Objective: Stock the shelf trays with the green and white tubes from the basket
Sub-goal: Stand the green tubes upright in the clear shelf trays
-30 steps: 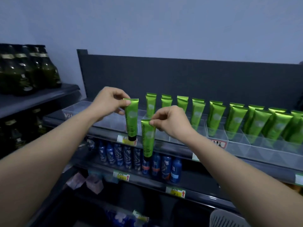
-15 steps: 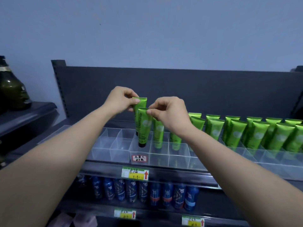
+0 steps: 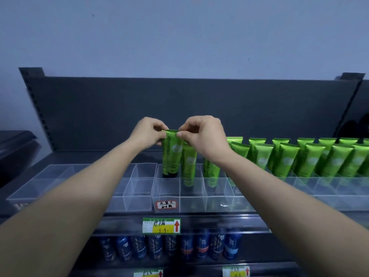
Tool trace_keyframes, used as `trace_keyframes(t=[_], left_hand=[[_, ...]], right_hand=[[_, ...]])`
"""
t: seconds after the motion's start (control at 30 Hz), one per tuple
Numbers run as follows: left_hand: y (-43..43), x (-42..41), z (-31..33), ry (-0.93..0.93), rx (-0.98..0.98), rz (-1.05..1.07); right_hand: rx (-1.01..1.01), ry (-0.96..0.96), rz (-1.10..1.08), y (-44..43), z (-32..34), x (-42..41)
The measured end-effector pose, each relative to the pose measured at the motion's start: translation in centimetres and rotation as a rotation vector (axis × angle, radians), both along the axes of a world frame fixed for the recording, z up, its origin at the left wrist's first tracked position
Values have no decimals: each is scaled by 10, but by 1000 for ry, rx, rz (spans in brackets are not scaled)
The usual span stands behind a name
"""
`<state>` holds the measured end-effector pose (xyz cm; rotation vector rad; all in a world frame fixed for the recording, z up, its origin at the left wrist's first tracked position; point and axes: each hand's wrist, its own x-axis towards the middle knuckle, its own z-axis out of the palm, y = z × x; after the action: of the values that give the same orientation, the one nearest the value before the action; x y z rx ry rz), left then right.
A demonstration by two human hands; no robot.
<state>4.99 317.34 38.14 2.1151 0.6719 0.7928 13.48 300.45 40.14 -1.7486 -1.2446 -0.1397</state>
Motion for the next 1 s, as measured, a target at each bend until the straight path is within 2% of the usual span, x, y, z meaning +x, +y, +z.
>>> trace_keyframes(t=[0.23,0.6,1.0], left_hand=[[13,-5,-12,42,-65,-21],[13,-20,-5,101,-66,-109],[16,-25,-7,42,-173,-74]], right_hand=[[-58,-14,10,16,-3,4],[-278,-187,-64,31,-7,3],[-299,-244,-61,37,-20,11]])
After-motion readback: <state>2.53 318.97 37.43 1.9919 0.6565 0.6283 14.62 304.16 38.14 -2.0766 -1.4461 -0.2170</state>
